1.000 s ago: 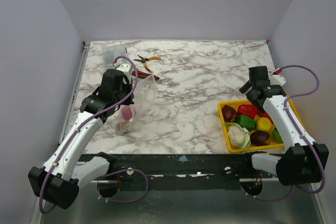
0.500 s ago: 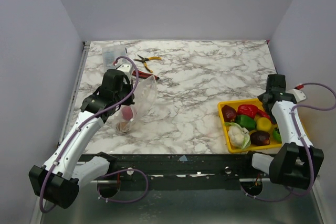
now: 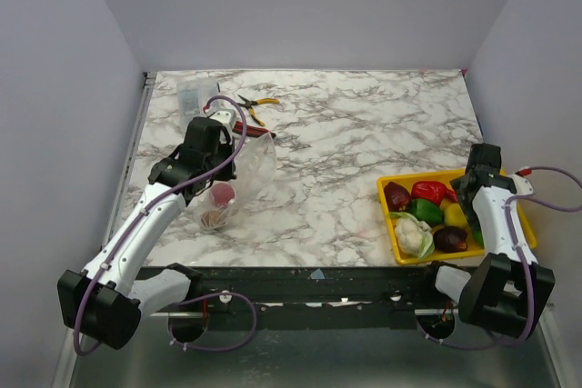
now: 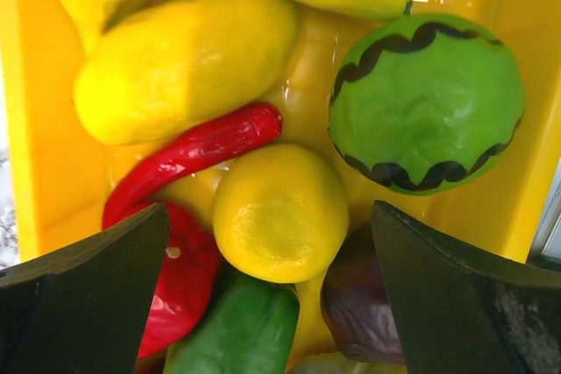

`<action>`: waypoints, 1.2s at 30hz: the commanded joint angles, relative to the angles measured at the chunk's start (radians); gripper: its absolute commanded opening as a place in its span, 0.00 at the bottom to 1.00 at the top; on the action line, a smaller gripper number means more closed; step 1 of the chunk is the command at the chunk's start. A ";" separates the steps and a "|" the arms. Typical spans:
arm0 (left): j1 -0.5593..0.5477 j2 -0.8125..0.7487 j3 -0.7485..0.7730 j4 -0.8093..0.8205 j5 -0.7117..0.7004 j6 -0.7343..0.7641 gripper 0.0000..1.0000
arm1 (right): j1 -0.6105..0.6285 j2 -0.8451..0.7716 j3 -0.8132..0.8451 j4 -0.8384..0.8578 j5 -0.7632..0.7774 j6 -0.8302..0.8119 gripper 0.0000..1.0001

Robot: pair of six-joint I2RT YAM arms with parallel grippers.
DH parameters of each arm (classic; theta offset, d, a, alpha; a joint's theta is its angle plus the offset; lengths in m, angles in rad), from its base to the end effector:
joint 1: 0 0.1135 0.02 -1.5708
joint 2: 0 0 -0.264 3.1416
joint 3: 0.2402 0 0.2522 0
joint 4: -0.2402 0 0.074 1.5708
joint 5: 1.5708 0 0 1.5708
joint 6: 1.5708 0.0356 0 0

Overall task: Place the food in the zip-top bag and seal the zipper
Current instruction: Pick up the fake fruit from the bin.

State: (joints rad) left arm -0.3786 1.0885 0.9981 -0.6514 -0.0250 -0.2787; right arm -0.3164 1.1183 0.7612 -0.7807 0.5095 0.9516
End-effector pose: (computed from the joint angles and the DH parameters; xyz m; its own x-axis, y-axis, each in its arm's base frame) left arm 0.2119 -0.0833 0.3110 -0.7005 -0.0173 -0.7135 0.1661 0.9683 -0.1866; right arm 0.1839 -0.0785 0.2261 -0.1211 0.7877 -0.6041 0.9730 0.2145 0.0847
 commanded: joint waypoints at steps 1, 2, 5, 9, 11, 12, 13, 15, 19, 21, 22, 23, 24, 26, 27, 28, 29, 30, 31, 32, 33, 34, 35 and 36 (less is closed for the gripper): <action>0.006 0.001 0.006 0.009 -0.004 -0.011 0.00 | -0.008 0.033 -0.030 0.016 -0.071 0.033 1.00; 0.006 0.002 0.016 0.003 -0.001 -0.014 0.00 | -0.008 0.042 -0.035 0.024 -0.084 0.032 1.00; 0.006 0.003 0.060 -0.024 0.006 -0.015 0.00 | -0.008 0.072 -0.051 0.051 -0.090 0.037 1.00; 0.004 0.004 0.095 -0.039 0.004 -0.012 0.00 | -0.009 0.102 -0.063 0.083 -0.066 0.038 1.00; 0.005 0.013 0.099 -0.039 0.013 -0.015 0.00 | -0.009 0.106 -0.068 0.090 -0.067 0.041 1.00; 0.005 0.017 0.100 -0.037 0.018 -0.017 0.00 | -0.009 0.107 -0.075 0.098 -0.067 0.039 1.00; 0.005 0.023 0.101 -0.036 0.022 -0.020 0.00 | -0.010 0.107 -0.079 0.104 -0.066 0.040 1.00; 0.005 0.034 0.108 -0.037 0.024 -0.023 0.00 | -0.009 0.111 -0.092 0.119 -0.062 0.041 1.00; 0.004 0.041 0.154 -0.052 0.047 -0.027 0.00 | -0.010 0.135 -0.103 0.135 -0.053 0.045 0.95; 0.005 0.044 0.166 -0.048 0.051 -0.024 0.00 | -0.011 0.129 -0.108 0.144 -0.043 0.046 0.93; 0.004 0.046 0.164 -0.044 0.048 -0.022 0.00 | -0.010 0.125 -0.108 0.147 -0.040 0.046 0.91; 0.005 0.048 0.158 -0.039 0.044 -0.021 0.00 | -0.010 0.116 -0.110 0.146 -0.039 0.046 0.89; 0.005 0.052 0.148 -0.032 0.042 -0.020 0.00 | -0.010 0.103 -0.112 0.149 -0.042 0.047 0.86; 0.004 0.057 0.130 -0.020 0.052 -0.021 0.00 | -0.011 0.069 -0.125 0.161 -0.061 0.045 0.81; 0.004 0.059 0.123 -0.014 0.059 -0.022 0.00 | -0.010 0.050 -0.129 0.165 -0.068 0.042 0.76; 0.004 0.060 0.112 -0.007 0.065 -0.022 0.00 | -0.010 0.035 -0.128 0.164 -0.075 0.038 0.70; 0.005 0.057 0.103 0.000 0.068 -0.023 0.00 | -0.010 0.018 -0.123 0.160 -0.077 0.034 0.62; 0.005 0.055 0.095 0.004 0.069 -0.022 0.00 | -0.011 0.003 -0.116 0.150 -0.071 0.034 0.54; 0.005 0.054 0.088 0.009 0.068 -0.020 0.00 | -0.010 -0.014 -0.109 0.137 -0.064 0.035 0.43; 0.004 0.049 0.079 0.012 0.066 -0.018 0.00 | -0.011 -0.032 -0.100 0.127 -0.061 0.029 0.34; 0.004 0.046 0.072 0.015 0.065 -0.017 0.00 | -0.011 -0.046 -0.092 0.120 -0.058 0.020 0.27; 0.004 0.042 0.067 0.016 0.067 -0.016 0.00 | -0.011 -0.064 -0.082 0.106 -0.053 0.013 0.17; 0.004 0.039 0.062 0.016 0.071 -0.016 0.00 | -0.011 -0.079 -0.073 0.094 -0.050 0.009 0.11; 0.004 0.034 0.058 0.019 0.077 -0.016 0.00 | -0.010 -0.098 -0.062 0.083 -0.048 0.002 0.07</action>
State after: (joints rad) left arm -0.3786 1.1412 1.0817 -0.6617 0.0174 -0.2966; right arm -0.3222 1.0786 0.6495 -0.6487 0.4400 0.9695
